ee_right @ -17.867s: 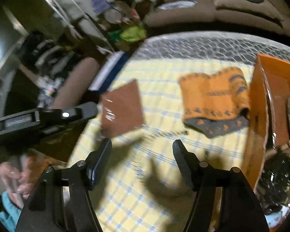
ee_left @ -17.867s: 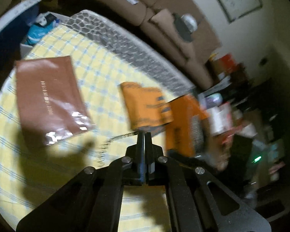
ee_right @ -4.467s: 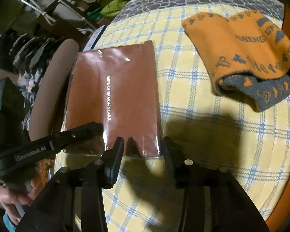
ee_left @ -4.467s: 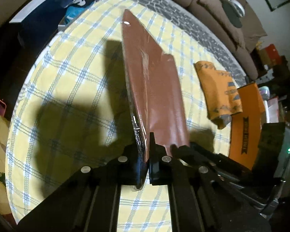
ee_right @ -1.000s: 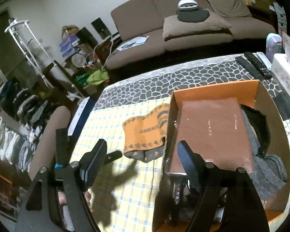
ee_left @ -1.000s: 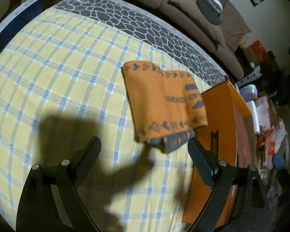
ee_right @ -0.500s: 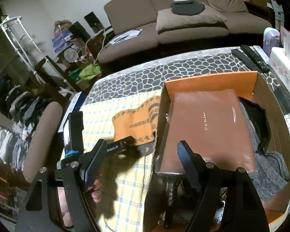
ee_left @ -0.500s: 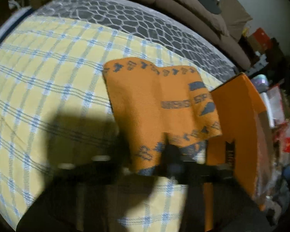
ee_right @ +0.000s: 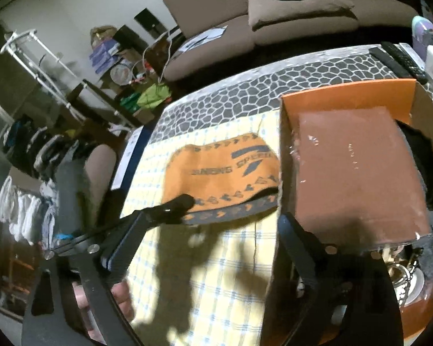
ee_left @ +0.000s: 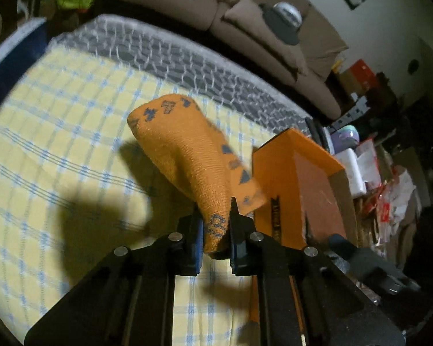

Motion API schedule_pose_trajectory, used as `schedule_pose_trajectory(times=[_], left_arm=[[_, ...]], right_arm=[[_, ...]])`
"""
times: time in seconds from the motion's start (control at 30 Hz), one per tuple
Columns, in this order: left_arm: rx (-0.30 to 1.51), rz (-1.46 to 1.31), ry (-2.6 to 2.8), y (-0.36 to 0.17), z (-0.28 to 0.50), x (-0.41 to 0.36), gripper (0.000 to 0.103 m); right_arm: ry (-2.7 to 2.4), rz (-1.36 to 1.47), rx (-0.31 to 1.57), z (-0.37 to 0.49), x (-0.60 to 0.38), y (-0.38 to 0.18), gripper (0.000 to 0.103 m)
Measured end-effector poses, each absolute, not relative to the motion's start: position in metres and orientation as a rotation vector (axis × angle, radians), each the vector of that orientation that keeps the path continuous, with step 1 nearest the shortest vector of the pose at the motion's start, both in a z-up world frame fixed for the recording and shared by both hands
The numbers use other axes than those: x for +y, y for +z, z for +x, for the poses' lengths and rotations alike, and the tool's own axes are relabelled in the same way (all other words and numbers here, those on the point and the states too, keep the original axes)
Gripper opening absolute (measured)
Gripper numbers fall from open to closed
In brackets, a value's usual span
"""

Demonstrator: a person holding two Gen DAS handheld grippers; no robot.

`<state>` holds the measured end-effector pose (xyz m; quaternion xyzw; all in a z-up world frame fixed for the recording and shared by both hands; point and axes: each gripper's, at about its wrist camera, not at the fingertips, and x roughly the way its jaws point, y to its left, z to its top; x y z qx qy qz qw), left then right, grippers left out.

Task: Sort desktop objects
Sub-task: 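Grasp the orange knit scarf's edge with the left tool and lift it, then carry the scarf over the box with the left tool while the right tool supports it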

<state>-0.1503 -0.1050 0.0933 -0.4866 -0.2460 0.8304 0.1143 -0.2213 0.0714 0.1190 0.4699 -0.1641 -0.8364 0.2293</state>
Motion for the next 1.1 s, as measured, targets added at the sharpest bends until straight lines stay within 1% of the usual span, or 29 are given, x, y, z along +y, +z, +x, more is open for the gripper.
schedule_pose_trajectory(times=[0.03,0.23,0.33,0.63,0.83,1.1], left_arm=[[-0.719,-1.411,2.439,0.100,-0.146,-0.107,0.012],[-0.818,-1.289,2.422,0.136,-0.118,-0.129,0.012],[-0.847,-1.229,2.423,0.152,-0.111,-0.140,0.012],[-0.925,-1.092,2.402,0.183,-0.102,-0.169,0.012],[-0.903,-1.086,2.351,0.189,-0.102,-0.159,0.012],[-0.815,-1.084,2.205,0.198,-0.097,-0.120,0.012]], right_arm=[[-2.297,1.296,-0.449,-0.221,0.069,0.118,0.100],[-2.240,1.301,-0.487,-0.219,0.062,0.115,0.100],[-2.202,1.289,-0.473,-0.216,0.054,0.115,0.100],[-2.104,1.173,-0.255,-0.193,0.021,0.125,0.100],[-2.232,1.085,-0.097,-0.184,0.002,0.130,0.100],[-2.346,1.005,-0.096,-0.186,0.022,0.136,0.099]])
